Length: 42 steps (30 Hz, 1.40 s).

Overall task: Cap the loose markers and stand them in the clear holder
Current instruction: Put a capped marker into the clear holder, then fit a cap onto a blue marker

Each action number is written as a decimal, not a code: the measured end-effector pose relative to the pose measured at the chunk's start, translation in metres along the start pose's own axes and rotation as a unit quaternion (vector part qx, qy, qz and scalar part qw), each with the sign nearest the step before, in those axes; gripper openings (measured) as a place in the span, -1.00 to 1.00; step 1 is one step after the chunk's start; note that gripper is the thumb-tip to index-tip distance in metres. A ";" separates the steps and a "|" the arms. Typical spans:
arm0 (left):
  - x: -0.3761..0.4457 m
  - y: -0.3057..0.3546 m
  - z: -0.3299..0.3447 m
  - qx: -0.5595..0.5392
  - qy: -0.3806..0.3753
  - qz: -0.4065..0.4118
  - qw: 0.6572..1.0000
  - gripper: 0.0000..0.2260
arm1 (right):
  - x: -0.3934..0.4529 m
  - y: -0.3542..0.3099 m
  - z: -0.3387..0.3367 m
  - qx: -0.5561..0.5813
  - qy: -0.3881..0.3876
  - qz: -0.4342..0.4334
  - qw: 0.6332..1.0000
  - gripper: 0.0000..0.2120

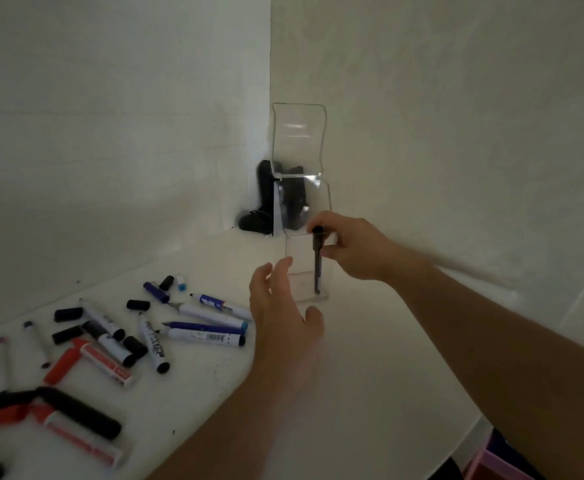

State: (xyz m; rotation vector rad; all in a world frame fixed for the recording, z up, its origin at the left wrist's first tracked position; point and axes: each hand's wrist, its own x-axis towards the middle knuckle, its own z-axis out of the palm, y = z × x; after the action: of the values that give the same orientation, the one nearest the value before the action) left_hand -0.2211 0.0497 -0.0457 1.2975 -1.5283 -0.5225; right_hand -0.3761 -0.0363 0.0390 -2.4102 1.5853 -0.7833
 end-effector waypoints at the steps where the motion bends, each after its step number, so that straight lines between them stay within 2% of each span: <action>1: 0.001 -0.001 -0.001 -0.007 0.002 -0.013 1.000 -0.27 | 0.003 -0.004 0.003 -0.009 -0.003 -0.007 1.000 -0.66; 4: 0.005 -0.005 -0.005 -0.073 -0.041 -0.048 0.995 -0.18 | 0.007 -0.011 0.006 -0.042 -0.006 -0.023 0.999 -0.69; 7: 0.007 -0.009 -0.005 -0.065 -0.093 -0.070 0.991 -0.18 | 0.008 -0.011 0.008 -0.108 0.000 -0.044 0.993 -0.70; 11: 0.008 -0.008 -0.006 -0.038 -0.136 -0.063 0.988 -0.25 | 0.005 -0.003 0.012 -0.175 0.020 -0.019 0.984 -0.50; 14: 0.007 -0.008 -0.005 -0.018 -0.136 -0.059 0.989 -0.28 | 0.002 -0.003 0.015 -0.207 0.019 -0.010 0.978 -0.40; 19: 0.000 0.001 -0.013 -0.053 -0.081 -0.044 0.994 -0.35 | -0.011 -0.012 0.009 -0.200 0.001 -0.009 0.980 -0.27; 21: 0.001 0.009 -0.026 -0.098 -0.064 -0.062 0.991 -0.45 | -0.019 -0.020 0.004 -0.169 0.086 -0.014 0.982 -0.31; 23: 0.012 0.016 -0.048 -0.127 -0.056 -0.089 0.986 -0.59 | -0.025 -0.041 0.006 -0.127 0.207 -0.050 0.969 -0.49; 24: 0.022 0.016 -0.064 -0.125 -0.053 -0.087 0.987 -0.65 | -0.026 -0.055 0.010 -0.101 0.232 -0.070 0.965 -0.57; 25: 0.032 0.015 -0.082 -0.108 -0.049 -0.073 0.990 -0.70 | -0.024 -0.071 0.017 -0.075 0.223 -0.086 0.968 -0.64; 28: 0.070 -0.004 -0.141 0.038 -0.045 -0.033 0.998 -0.78 | -0.003 -0.113 0.050 -0.010 0.095 -0.103 0.990 -0.73; 30: 0.091 -0.025 -0.172 0.168 -0.079 -0.042 0.982 -0.75 | 0.019 -0.123 0.077 0.005 0.014 -0.087 0.996 -0.75; 32: 0.108 -0.049 -0.191 0.261 -0.121 -0.064 0.956 -0.72 | 0.032 -0.119 0.102 0.018 -0.031 -0.039 0.999 -0.75; 35: 0.125 -0.074 -0.201 0.310 -0.154 -0.084 0.934 -0.72 | 0.028 -0.101 0.126 0.070 -0.059 0.041 0.995 -0.76; 38: 0.139 -0.086 -0.202 0.352 -0.164 -0.078 0.918 -0.70 | 0.024 -0.091 0.135 0.050 -0.104 0.052 0.992 -0.72; 42: 0.157 -0.097 -0.196 0.345 -0.161 -0.102 0.919 -0.77 | 0.026 -0.089 0.136 0.050 -0.115 0.055 0.991 -0.69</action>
State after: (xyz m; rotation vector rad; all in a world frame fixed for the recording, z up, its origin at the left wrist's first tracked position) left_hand 0.0120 -0.0700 0.0150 2.0039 -1.9593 -0.3397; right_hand -0.2282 -0.0424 -0.0325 -2.2297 1.5356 -0.5303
